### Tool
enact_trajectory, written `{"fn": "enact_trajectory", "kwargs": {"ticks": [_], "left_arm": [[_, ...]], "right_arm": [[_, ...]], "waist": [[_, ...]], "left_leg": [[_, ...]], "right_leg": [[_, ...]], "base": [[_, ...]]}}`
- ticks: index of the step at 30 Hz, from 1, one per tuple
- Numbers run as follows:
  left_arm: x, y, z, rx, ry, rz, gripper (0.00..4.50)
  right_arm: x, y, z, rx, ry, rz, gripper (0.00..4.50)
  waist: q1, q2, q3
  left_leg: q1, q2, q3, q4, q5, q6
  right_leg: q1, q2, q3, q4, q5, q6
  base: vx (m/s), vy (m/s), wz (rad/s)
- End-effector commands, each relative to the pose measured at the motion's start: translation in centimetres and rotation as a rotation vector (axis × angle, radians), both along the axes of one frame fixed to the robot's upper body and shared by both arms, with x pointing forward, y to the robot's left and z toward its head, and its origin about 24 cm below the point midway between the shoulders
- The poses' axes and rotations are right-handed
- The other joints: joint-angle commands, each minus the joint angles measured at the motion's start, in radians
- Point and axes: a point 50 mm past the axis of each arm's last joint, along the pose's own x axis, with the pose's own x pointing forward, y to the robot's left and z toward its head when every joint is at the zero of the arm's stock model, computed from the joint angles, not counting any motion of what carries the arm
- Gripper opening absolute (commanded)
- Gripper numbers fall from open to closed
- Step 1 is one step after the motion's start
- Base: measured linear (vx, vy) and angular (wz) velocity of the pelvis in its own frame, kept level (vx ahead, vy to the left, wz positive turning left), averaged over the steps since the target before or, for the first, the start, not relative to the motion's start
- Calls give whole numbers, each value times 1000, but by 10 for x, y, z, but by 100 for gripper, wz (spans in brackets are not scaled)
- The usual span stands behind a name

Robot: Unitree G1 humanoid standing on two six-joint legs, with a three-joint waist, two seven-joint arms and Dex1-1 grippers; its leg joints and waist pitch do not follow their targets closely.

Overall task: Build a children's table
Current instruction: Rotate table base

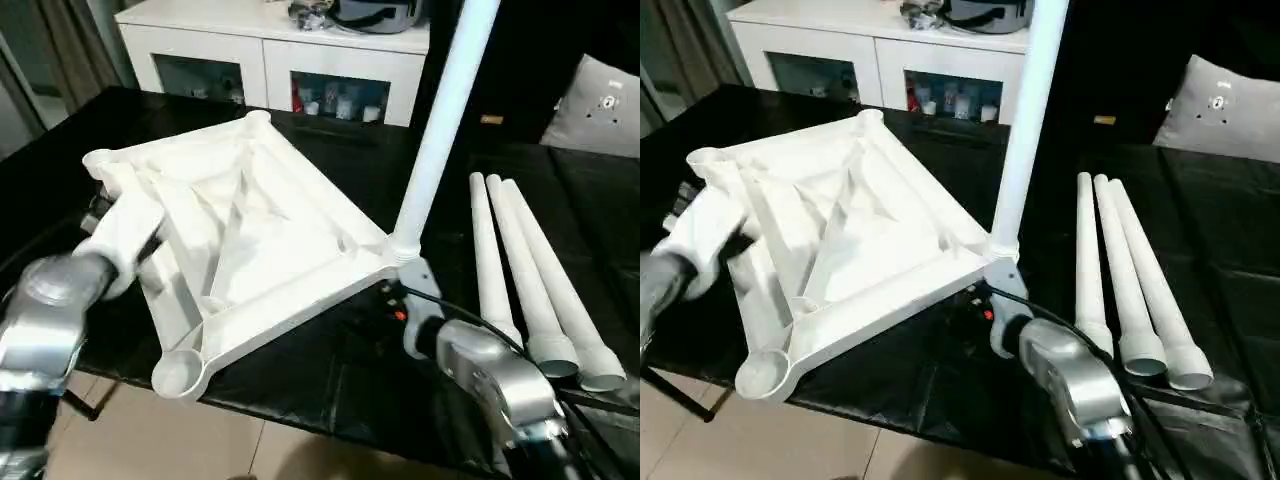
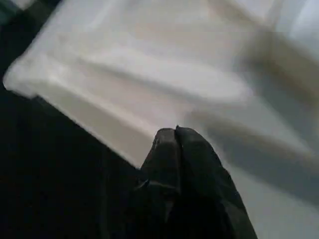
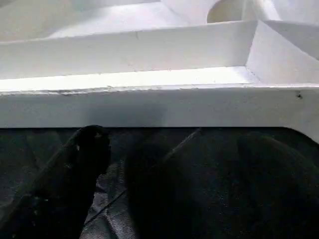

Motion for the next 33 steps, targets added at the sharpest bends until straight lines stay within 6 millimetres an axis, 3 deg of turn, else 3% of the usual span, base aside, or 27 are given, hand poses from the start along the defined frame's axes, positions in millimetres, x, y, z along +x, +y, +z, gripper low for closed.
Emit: {"fn": "enact_trajectory", "kwargs": {"ticks": [1, 4, 7, 8, 10, 13, 14, 15, 16, 17, 18, 19, 24, 30, 33], "left_arm": [[-2, -2, -3, 22, 39, -23, 10], [-7, -9, -13, -19, 127, -57, 10], [-14, -10, -22, 53, 210, -115, 10], [-18, -12, -25, 67, 254, -146, 10], [-23, -18, -28, 54, 304, -196, 10], [-32, -35, -33, -18, 399, -322, 10], [-34, -40, -35, -25, 421, -374, 10], [-37, -46, -36, -33, 441, -438, 10], [-39, -58, -39, -61, 452, -546, 10], [-40, -63, -39, -73, 451, -581, 10], [-41, -76, -42, -110, 444, -664, 10], [-41, -81, -43, -126, 443, -694, 10], [-30, -125, -48, -261, 409, -807, 10], [-8, -165, -52, -273, 257, -832, 10], [6, -181, -54, -274, 178, -784, 10]], "right_arm": [[4, 2, -2, -15, 8, -6, 450], [7, 6, -2, -13, 3, -2, 450], [9, 10, -4, -17, 8, 12, 450], [11, 12, -7, -19, 14, 16, 450], [15, 14, -10, -29, 17, 9, 450], [25, 20, -12, -29, 16, -16, 450], [27, 21, -12, -29, 12, -23, 450], [30, 22, -11, -32, 6, -29, 450], [34, 23, -9, -36, -2, -38, 450], [35, 23, -9, -36, -4, -41, 450], [39, 22, -8, -38, -11, -59, 450], [41, 22, -8, -40, -15, -69, 450], [50, 17, -7, -59, -32, -131, 450], [54, 7, -3, -82, -65, -196, 450], [55, -5, -1, -98, -76, -259, 450]], "waist": [[-1, 11, -56], [-2, 14, -56], [-4, 15, -56], [-6, 22, -57], [-11, 16, -55], [-14, 16, -50], [-15, 9, -49], [-14, 12, -49], [-15, 2, -46], [-12, 6, -46], [-12, -2, -46], [-12, 4, -49], [-12, 0, -54], [-10, -6, -63], [-7, -9, -63]], "left_leg": [[3, 38, -8, -74, -220, -9], [2, 37, -8, -73, -213, -12], [3, 38, -8, -74, -225, -13], [1, 38, -10, -74, -220, -14], [0, 38, -9, -74, -223, -15], [2, 39, -10, -79, -268, -21], [6, 39, -8, -78, -285, -25], [7, 40, -9, -78, -287, -26], [6, 38, -8, -80, -302, -23], [8, 37, -9, -80, -305, -21], [9, 39, -8, -80, -303, -20], [9, 40, -7, -80, -293, -28], [9, 38, -3, -77, -271, -42], [-1, 33, 1, -66, -175, -17], [0, 33, 3, -64, -183, -12]], "right_leg": [[50, -59, 56, -53, -232, -155], [50, -59, 56, -50, -216, -165], [50, -59, 56, -50, -220, -167], [51, -59, 57, -48, -207, -171], [52, -57, 56, -48, -197, -180], [50, -65, 56, -56, -294, -180], [47, -64, 57, -61, -328, -172], [46, -65, 58, -61, -333, -172], [45, -62, 57, -66, -364, -158], [44, -63, 57, -67, -379, -152], [43, -66, 58, -70, -395, -145], [44, -64, 59, -65, -379, -145], [46, -62, 59, -61, -317, -153], [58, -59, 58, -50, -199, -165], [60, -60, 57, -56, -236, -150]], "base": [[0, 0, 0], [0, 0, 0], [0, 0, 0], [0, 0, 0], [0, 0, 0], [0, 0, 0], [0, 0, 0], [0, 0, 0], [0, 0, 0], [0, 0, 0], [0, 0, 0], [0, 0, 0], [0, 0, 0], [0, 0, 0], [0, 0, 0]]}}
